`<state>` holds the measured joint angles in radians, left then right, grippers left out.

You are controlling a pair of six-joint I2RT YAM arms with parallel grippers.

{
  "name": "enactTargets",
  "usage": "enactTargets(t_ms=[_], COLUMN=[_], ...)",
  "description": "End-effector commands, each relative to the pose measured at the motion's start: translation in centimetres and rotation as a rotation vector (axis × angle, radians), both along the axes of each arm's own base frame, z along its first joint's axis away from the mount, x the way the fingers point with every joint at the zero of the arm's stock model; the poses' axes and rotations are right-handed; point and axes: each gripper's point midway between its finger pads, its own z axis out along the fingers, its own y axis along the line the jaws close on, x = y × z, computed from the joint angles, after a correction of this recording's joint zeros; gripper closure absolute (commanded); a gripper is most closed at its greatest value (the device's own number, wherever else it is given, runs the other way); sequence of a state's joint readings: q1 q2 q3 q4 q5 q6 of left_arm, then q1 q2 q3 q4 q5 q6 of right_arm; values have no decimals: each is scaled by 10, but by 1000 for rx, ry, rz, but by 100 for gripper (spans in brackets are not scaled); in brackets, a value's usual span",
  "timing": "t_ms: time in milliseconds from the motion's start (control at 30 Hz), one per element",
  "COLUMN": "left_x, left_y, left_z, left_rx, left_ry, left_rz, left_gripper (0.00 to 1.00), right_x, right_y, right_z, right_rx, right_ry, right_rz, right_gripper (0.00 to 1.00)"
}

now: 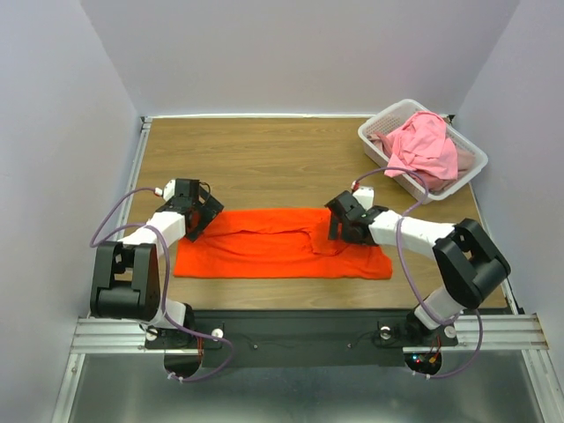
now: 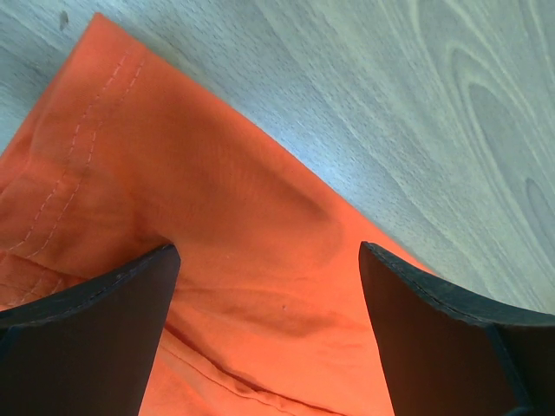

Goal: Fold and stack the t-shirts
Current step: Fold the tshirt

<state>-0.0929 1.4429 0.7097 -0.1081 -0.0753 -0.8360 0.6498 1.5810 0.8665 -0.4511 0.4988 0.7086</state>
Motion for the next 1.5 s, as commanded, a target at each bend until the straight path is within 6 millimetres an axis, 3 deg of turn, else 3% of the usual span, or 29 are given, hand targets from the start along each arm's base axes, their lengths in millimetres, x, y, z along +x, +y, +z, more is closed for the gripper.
enactTargets(t_ms=[0,233,367,467,567,600,733,800,900,967,1067,1133,1167,1200,1467], left_x=[-49,-54,-55,-51,-48,-47,-49,-51,-56,-59,-67,-74,-78,-80,-109], left_y=[18,21,24,18,16,15,13,12,8,0,-12,-15,-19,-20,-79], left_z=[-45,-45,-43,-37,-34,-32,-30,-31,-34,-37,-45,-50,-52,-53,-52], left_rx=[63,72,75,46,35,34,22,14,-10,-54,-109,-123,-129,-131,-280], left_ry=[192,204,200,178,166,157,148,152,155,154,160,178,190,194,209], left_rz=[23,34,46,30,22,24,22,16,21,9,-8,-5,-4,-6,-81], left_gripper=[2,2,2,2,2,2,2,2,2,2,2,2,2,2,2], right_x=[-14,-32,-60,-68,-64,-59,-51,-46,-26,-11,10,31,38,46,157], right_y=[-27,-49,-75,-74,-50,-29,23,32,28,23,33,41,40,42,80], right_z=[12,49,51,62,77,82,87,72,47,41,21,23,7,3,-19], right_rx=[-59,4,-14,58,179,257,435,419,303,238,208,215,187,184,166], right_ry=[-47,-145,-134,-156,-163,-163,-160,-108,-69,-82,-27,-41,-5,-1,-15], right_rz=[-90,-187,-254,-248,-175,-90,119,124,64,16,11,25,26,33,230], right_gripper=[0,0,0,0,0,0,0,0,0,0,0,0,0,0,0])
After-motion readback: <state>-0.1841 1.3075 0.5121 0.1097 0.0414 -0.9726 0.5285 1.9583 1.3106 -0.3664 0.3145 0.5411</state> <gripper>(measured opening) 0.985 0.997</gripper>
